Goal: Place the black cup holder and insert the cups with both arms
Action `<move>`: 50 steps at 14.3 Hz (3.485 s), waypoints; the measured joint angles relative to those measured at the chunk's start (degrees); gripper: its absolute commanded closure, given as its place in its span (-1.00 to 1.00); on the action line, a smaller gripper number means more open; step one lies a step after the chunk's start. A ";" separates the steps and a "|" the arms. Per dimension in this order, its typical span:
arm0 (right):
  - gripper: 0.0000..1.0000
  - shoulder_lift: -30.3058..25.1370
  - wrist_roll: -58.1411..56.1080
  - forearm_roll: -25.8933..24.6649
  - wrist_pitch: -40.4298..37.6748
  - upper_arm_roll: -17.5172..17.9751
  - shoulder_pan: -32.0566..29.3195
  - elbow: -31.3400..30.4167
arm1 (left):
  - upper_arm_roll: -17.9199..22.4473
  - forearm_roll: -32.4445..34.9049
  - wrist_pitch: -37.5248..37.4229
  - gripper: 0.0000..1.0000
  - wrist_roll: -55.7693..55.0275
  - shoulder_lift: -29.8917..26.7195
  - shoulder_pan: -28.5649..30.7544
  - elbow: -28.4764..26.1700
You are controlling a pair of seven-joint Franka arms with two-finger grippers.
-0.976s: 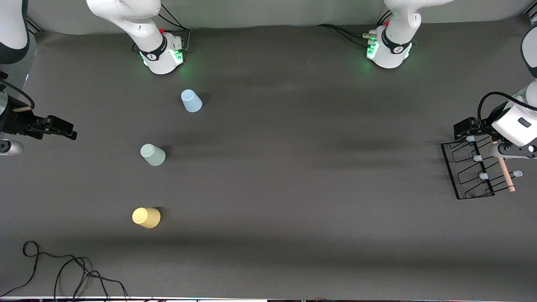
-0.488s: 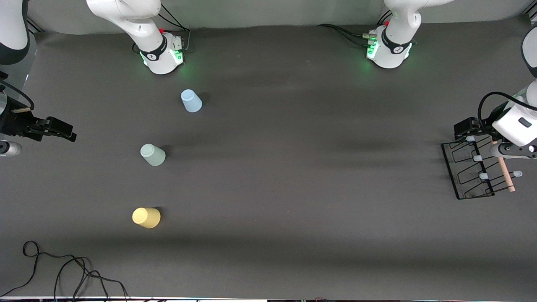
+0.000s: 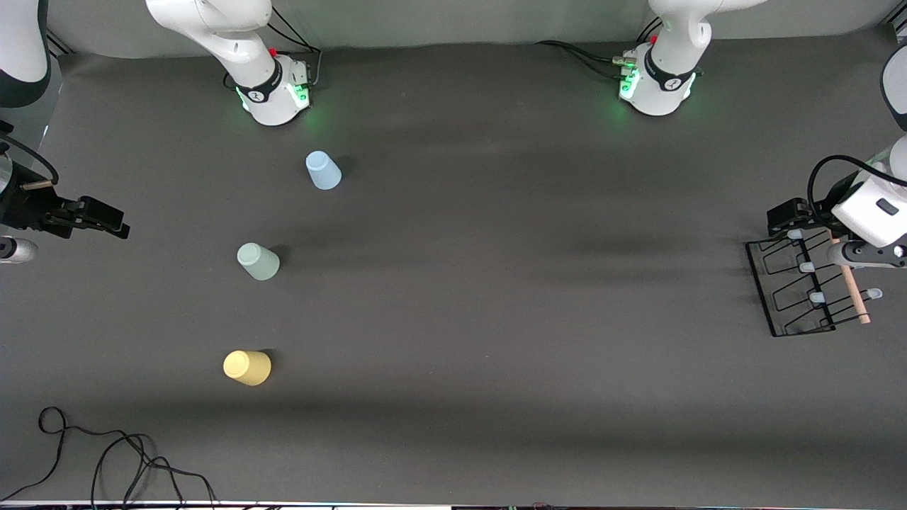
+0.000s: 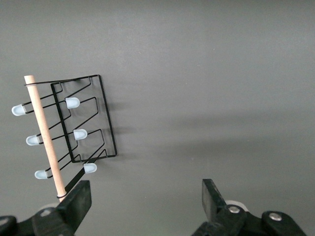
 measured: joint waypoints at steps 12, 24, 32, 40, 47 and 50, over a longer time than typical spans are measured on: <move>-1.00 -0.18 0.00 0.00 0.00 0.00 0.00 0.00 | 0.12 0.00 0.00 -1.00 0.00 0.00 0.00 0.00; -1.00 -0.18 0.00 0.00 0.00 0.00 0.02 0.00 | 0.64 0.05 0.00 -1.00 0.82 0.00 0.64 -0.04; -1.00 -0.17 0.00 0.00 0.01 0.05 0.10 -0.01 | 1.56 0.57 2.32 -0.98 14.53 4.70 13.02 -1.94; -1.00 -0.17 0.00 0.00 0.01 0.13 0.10 -0.02 | 1.61 1.49 23.51 0.13 22.29 9.12 18.24 -15.91; -1.00 -0.17 0.00 0.00 0.01 0.15 0.10 -0.02 | 1.60 1.75 25.07 1.00 22.63 9.16 19.33 -16.75; -1.00 -0.17 0.00 0.00 0.01 0.19 0.10 -0.02 | 1.57 1.65 25.92 1.00 23.05 9.21 20.05 -16.82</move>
